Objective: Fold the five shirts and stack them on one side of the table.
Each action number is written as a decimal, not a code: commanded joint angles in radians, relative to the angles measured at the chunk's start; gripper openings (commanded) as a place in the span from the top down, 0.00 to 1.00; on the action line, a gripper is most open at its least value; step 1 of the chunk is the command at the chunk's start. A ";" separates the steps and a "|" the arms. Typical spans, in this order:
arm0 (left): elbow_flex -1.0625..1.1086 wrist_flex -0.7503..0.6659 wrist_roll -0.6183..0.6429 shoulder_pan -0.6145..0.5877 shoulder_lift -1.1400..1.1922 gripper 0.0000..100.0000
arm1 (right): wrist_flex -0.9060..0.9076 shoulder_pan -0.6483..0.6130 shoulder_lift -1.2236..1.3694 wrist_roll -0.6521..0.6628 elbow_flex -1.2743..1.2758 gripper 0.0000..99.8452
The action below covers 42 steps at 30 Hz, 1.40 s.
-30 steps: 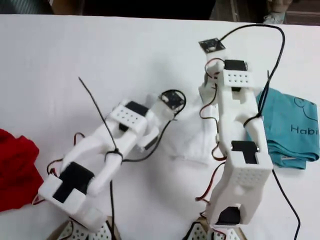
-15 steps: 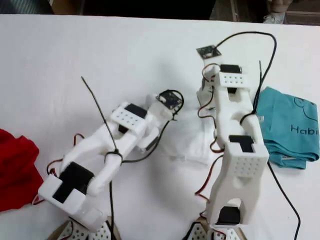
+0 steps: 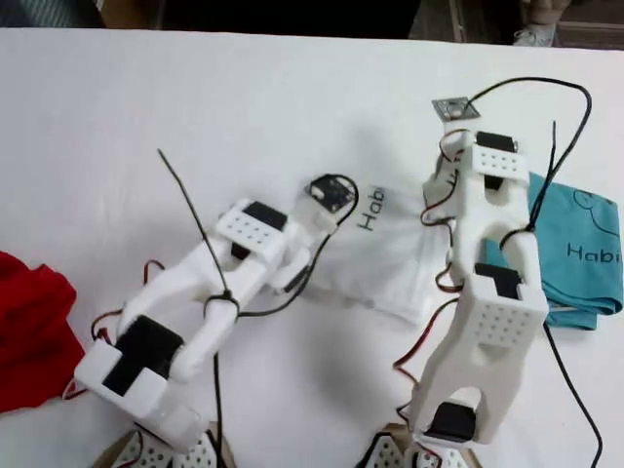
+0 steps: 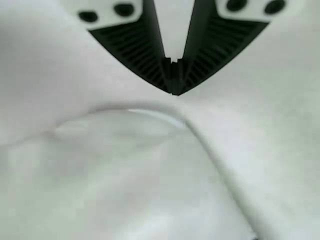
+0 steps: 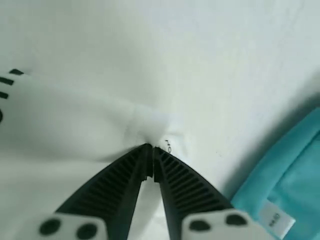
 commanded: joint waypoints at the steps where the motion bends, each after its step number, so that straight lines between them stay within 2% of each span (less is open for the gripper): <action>1: -0.094 0.044 0.005 -0.034 -0.063 0.97 | 0.039 0.025 -0.042 0.040 -0.008 0.98; 7: -0.242 0.155 0.005 -0.138 -0.063 0.97 | 0.039 0.004 -0.117 0.044 -0.009 0.98; 14: -0.369 0.288 0.009 -0.334 -0.058 0.97 | 0.010 -0.013 -0.306 0.046 -0.011 0.97; 21: -0.364 0.295 0.009 -0.474 -0.055 0.97 | -0.090 -0.208 -0.291 0.212 -0.009 0.71; 23: -0.364 0.296 0.005 -0.499 -0.055 0.97 | -0.099 -0.271 -0.257 0.269 -0.009 0.68; 28: -0.364 0.308 0.002 -0.555 -0.055 0.97 | -0.091 -0.329 -0.154 0.359 -0.009 0.68; 34: -0.364 0.308 0.002 -0.608 -0.055 0.97 | -0.038 -0.282 -0.081 0.496 -0.011 0.68; 42: -0.312 0.299 0.002 -0.606 -0.055 0.97 | 0.064 -0.254 0.001 0.624 -0.060 0.68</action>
